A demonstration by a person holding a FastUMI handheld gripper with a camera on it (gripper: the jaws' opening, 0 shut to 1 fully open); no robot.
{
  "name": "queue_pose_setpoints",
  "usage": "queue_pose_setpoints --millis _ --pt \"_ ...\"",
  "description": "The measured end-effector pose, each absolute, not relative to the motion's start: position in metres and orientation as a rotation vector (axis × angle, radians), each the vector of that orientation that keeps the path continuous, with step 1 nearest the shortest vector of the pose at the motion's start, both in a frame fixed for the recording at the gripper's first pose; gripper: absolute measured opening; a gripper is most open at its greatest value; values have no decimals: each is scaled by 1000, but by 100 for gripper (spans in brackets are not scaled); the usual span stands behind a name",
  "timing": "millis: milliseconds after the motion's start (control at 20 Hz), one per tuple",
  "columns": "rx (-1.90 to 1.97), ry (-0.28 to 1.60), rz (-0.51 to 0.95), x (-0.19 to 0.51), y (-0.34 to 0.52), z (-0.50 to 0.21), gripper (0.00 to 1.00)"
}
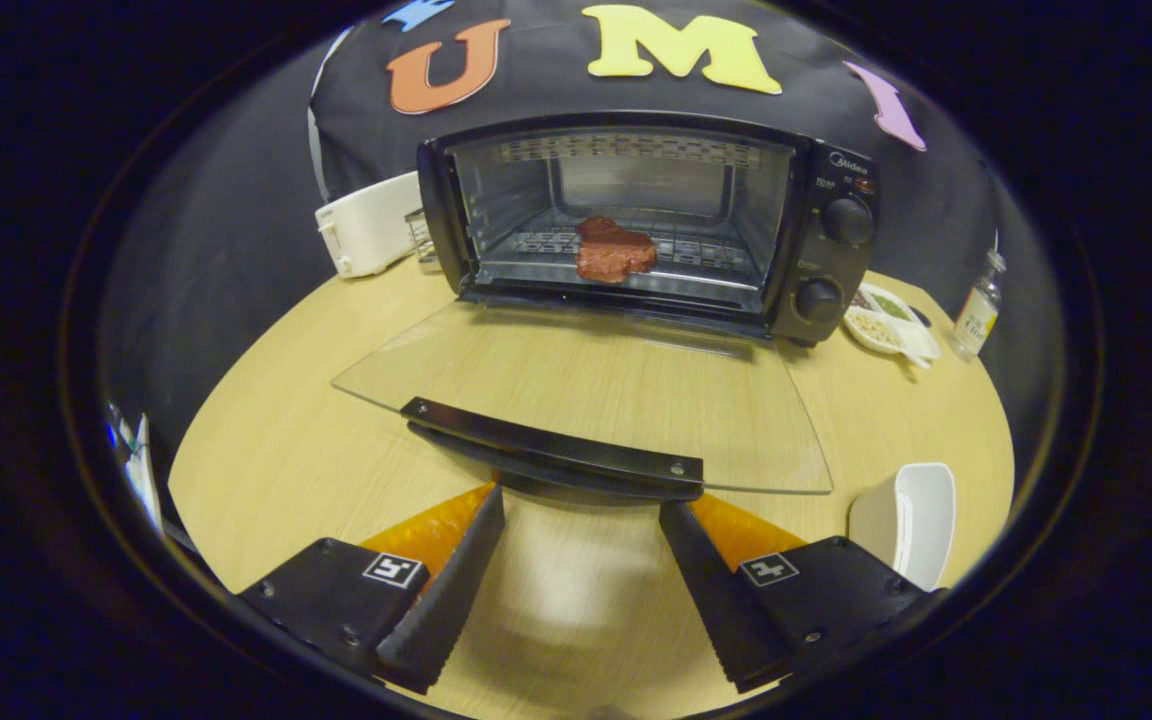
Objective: Open the toaster oven, put the food inside, and close the toaster oven door.
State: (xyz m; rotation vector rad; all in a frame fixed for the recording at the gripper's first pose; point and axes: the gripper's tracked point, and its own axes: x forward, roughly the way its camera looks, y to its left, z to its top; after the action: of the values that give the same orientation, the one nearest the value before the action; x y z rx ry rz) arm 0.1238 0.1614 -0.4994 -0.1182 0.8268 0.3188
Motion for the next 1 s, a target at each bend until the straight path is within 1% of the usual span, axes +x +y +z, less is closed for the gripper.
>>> queue_pose_setpoints --millis 350,650,1000 --pt "-99 759 313 145 159 -448 100" --pt "-44 697 281 181 158 -407 100" --pt "-23 627 274 220 168 -374 100"
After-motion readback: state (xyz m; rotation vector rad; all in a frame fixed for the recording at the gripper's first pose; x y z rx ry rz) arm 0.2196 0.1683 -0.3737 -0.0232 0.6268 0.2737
